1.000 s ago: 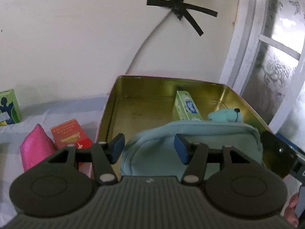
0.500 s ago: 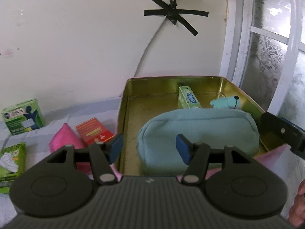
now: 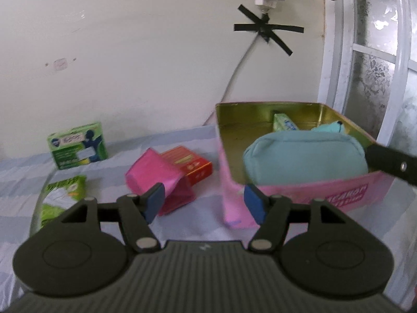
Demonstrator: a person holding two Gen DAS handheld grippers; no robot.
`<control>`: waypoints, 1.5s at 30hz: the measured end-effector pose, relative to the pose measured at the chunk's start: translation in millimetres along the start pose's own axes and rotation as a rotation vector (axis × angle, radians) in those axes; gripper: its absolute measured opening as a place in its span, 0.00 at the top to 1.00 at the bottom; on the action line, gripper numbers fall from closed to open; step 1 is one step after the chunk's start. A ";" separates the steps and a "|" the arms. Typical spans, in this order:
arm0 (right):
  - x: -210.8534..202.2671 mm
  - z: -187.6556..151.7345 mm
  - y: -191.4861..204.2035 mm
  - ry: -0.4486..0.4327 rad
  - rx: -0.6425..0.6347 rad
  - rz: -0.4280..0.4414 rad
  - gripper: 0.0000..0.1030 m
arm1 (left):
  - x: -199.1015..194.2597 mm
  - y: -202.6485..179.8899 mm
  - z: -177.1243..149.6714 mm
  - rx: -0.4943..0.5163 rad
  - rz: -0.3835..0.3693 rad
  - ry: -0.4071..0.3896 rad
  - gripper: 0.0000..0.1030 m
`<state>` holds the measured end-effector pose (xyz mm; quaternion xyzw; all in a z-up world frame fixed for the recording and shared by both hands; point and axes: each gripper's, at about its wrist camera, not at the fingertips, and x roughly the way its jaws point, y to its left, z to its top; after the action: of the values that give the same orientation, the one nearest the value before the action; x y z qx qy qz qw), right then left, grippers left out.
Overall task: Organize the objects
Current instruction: 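Lower the teal pouch into the tin and release it, then move the right tool toward the pink pouch, then grasp the pink pouch with the right tool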
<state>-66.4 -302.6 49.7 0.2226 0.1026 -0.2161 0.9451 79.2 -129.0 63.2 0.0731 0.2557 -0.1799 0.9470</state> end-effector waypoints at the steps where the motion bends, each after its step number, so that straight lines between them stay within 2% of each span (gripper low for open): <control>1: 0.0 -0.5 2.8 0.008 0.007 0.004 0.20 | -1.5 3.2 -3.4 -0.002 0.006 0.002 0.33; 10: 6.0 -12.0 33.3 0.066 -0.024 0.026 0.20 | -4.4 34.5 -28.9 -0.043 0.058 0.027 0.33; 32: 32.1 -39.6 93.6 0.141 -0.181 0.050 0.19 | 4.9 104.1 -51.2 -0.150 0.129 0.049 0.32; 45: 70.0 -57.4 151.0 0.173 -0.364 0.112 0.18 | 26.3 159.4 -49.1 -0.105 0.253 0.061 0.32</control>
<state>58.6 -179.3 35.7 0.0712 0.2081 -0.1211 0.9680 138.1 21.7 15.0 0.0607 0.2823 -0.0434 0.9564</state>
